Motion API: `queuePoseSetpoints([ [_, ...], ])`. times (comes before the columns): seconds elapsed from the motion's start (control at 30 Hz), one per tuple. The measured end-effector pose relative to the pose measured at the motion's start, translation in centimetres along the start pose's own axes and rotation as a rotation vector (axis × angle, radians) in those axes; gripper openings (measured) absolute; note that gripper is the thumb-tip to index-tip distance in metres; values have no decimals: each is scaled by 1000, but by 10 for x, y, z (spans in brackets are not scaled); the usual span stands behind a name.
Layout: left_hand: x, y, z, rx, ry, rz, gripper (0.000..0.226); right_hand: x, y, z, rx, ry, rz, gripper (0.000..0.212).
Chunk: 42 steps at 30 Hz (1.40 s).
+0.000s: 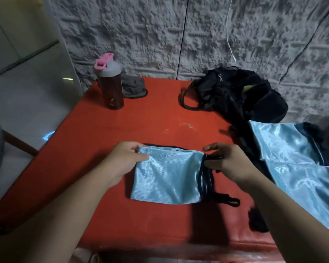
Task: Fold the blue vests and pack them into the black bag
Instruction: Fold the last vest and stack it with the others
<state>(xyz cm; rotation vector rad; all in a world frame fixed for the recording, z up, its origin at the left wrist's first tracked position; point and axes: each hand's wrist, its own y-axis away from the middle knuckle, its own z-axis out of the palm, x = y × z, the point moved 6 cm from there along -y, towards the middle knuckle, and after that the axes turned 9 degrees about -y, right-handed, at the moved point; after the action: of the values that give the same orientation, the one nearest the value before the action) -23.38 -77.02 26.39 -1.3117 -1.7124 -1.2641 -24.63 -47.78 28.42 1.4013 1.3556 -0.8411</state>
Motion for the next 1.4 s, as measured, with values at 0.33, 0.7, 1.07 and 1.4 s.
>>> queuePoseSetpoints([
  [0.33,-18,-19,0,30,178,-94,24,21,-34,3,178,-64,34,33],
  [0.7,-31,-19,-4,46,-140,2,49,32,-43,7,312,-7,68,33],
  [1.07,-24,-14,2,83,-319,139,60,29,-40,-2,439,55,83,39],
  [1.4,-24,-3,9,11,-624,133,87,27,-37,-1,470,103,96,48],
])
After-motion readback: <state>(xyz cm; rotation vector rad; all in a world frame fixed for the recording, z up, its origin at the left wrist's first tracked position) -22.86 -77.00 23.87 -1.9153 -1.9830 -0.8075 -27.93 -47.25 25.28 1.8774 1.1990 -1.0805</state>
